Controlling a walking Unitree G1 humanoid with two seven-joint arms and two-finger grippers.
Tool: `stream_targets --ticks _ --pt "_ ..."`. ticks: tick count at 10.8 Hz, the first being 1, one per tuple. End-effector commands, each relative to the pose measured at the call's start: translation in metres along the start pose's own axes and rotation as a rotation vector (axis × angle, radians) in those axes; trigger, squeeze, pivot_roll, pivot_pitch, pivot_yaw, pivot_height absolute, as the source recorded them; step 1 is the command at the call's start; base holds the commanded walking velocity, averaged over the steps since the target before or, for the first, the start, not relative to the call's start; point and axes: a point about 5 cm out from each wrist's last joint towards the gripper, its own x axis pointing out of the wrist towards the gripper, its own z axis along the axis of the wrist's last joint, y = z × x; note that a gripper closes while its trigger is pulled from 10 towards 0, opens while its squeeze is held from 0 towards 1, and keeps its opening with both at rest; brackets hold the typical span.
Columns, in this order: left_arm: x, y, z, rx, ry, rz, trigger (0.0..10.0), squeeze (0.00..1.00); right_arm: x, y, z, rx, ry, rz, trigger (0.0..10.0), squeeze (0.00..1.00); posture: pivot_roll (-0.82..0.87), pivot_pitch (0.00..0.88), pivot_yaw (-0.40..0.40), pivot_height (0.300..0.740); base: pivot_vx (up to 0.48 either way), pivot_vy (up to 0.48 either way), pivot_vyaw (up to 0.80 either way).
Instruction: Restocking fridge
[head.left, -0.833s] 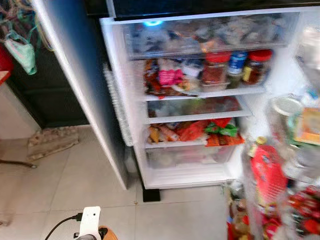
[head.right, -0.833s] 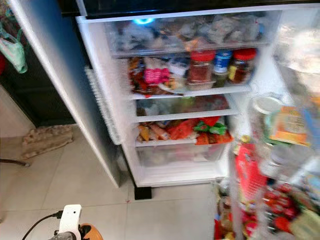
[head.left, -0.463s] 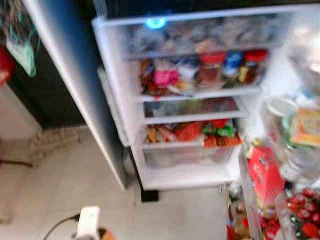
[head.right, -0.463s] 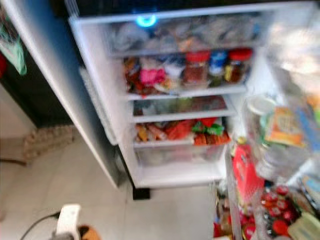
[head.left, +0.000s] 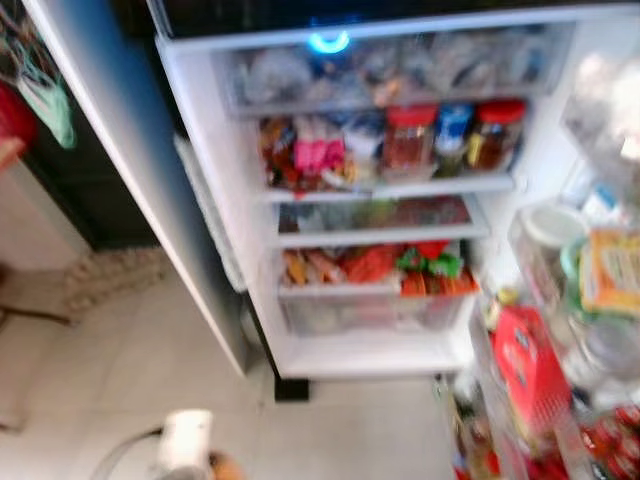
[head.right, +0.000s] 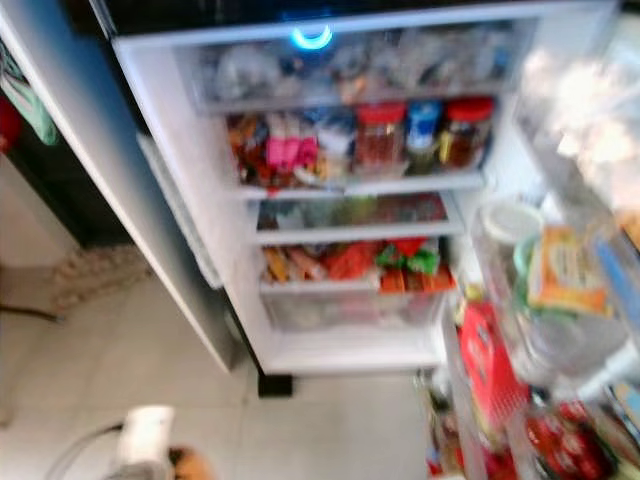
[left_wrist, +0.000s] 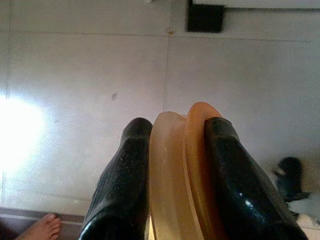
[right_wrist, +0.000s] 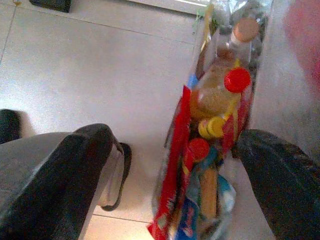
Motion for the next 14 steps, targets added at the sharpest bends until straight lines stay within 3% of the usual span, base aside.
stream_targets --ticks 1,14 --pt "-0.0024 0.0151 -0.0095 0.008 0.039 0.035 10.0 0.00 -0.0029 0.0081 -0.0101 0.003 0.039 0.031 10.0 0.00 -0.07 0.038 0.054 0.740 0.000 -0.240 0.00" --pt "-0.0023 0.0137 -0.0078 -0.009 0.019 0.026 10.0 0.00 -0.0023 0.0100 -0.0104 0.025 0.058 0.085 10.0 0.00 -0.07 0.043 0.052 0.740 0.000 -0.039 0.00"
